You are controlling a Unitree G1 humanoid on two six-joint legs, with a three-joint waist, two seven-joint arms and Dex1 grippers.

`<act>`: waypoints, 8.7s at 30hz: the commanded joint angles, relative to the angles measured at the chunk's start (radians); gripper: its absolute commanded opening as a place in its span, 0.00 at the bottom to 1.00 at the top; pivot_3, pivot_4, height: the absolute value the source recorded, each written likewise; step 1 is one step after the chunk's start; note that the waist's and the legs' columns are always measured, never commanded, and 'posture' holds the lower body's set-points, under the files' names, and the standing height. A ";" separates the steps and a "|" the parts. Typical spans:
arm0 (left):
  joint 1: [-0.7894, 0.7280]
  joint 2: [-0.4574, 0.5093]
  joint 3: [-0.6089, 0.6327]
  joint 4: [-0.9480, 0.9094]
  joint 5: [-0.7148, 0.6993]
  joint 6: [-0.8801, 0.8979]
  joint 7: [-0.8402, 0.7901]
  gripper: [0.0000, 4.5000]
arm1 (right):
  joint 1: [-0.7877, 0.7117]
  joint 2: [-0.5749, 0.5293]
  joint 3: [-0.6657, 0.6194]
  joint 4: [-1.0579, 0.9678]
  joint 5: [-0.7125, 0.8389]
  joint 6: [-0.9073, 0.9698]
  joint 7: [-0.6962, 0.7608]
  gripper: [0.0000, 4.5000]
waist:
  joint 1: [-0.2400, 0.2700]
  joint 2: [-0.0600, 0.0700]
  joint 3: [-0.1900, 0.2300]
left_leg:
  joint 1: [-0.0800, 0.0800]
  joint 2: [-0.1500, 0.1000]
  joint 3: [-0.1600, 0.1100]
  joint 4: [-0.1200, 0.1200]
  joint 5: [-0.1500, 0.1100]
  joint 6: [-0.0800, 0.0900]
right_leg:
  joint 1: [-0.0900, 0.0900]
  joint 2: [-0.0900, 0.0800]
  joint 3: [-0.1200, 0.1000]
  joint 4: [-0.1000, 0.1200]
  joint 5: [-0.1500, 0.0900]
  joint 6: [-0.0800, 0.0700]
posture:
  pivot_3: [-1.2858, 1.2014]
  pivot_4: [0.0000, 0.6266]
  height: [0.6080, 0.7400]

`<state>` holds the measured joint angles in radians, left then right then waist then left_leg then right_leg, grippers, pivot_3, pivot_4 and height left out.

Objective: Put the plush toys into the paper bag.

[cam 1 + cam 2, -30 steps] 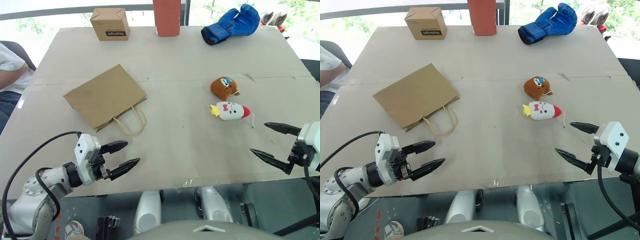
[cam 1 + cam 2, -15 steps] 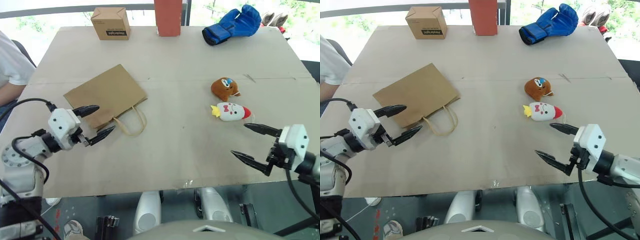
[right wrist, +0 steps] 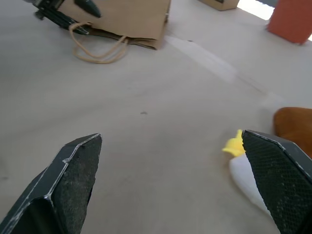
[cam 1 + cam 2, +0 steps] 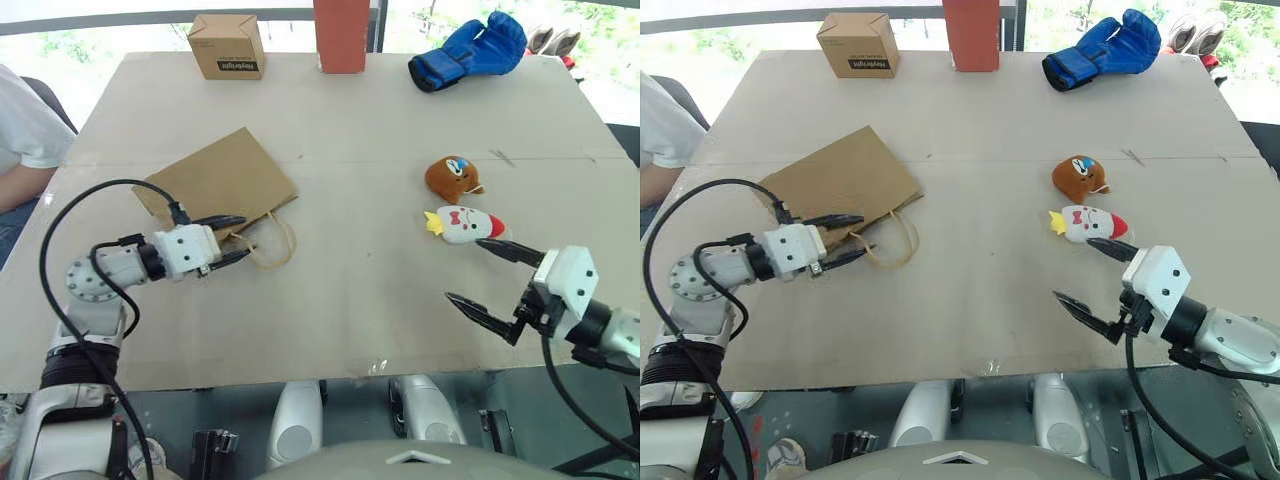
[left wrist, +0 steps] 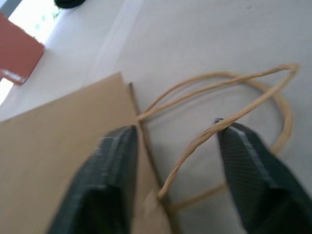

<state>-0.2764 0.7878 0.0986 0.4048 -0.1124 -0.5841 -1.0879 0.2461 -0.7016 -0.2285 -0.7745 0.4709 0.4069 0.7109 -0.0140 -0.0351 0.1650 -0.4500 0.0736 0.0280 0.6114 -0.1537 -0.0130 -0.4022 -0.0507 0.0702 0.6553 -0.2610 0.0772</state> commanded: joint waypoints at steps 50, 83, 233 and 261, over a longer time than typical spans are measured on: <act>-0.283 -0.282 0.084 -0.551 -0.338 0.859 0.521 0.00 | -0.915 0.841 0.537 1.357 -0.542 -0.303 -0.421 0.01 | -0.027 -0.001 -0.001 | 0.002 0.001 -0.008 0.003 0.001 0.000 | 0.001 0.007 -0.002 0.008 0.002 0.004 | 0.52 0.24 1.00; -0.245 -0.330 0.063 -0.457 -0.339 0.772 0.369 0.00 | -0.616 0.241 0.259 0.154 -0.327 0.443 -0.171 0.68 | -0.016 0.000 0.000 | -0.002 0.001 -0.008 0.001 0.001 0.000 | -0.002 0.006 -0.002 0.006 0.002 0.004 | 0.52 0.24 1.00; -0.521 -0.403 -0.090 -0.354 -0.392 0.901 0.145 0.00 | -0.825 0.410 0.619 0.476 -0.560 0.235 -0.017 0.01 | 0.000 0.002 0.003 | -0.004 0.000 -0.009 0.002 0.001 0.000 | -0.003 0.008 -0.002 0.006 0.002 0.004 | 0.52 0.24 1.00; -0.260 -0.323 0.083 -0.520 -0.503 0.924 0.201 0.00 | -0.684 0.416 0.406 0.368 -0.361 0.319 -0.044 0.82 | 0.002 0.002 0.003 | -0.004 0.001 -0.009 0.002 0.001 -0.001 | -0.003 0.008 -0.002 0.007 0.002 0.004 | 0.52 0.24 1.00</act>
<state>-0.4973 0.4605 0.1550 -0.1212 -0.5887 0.3572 -0.8791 -0.4621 -0.2792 0.2387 -0.2715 0.0557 0.6224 0.6907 -0.0115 -0.0327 0.1676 -0.4536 0.0745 0.0190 0.6135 -0.1529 -0.0136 -0.4052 -0.0430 0.0682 0.6619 -0.2586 0.0812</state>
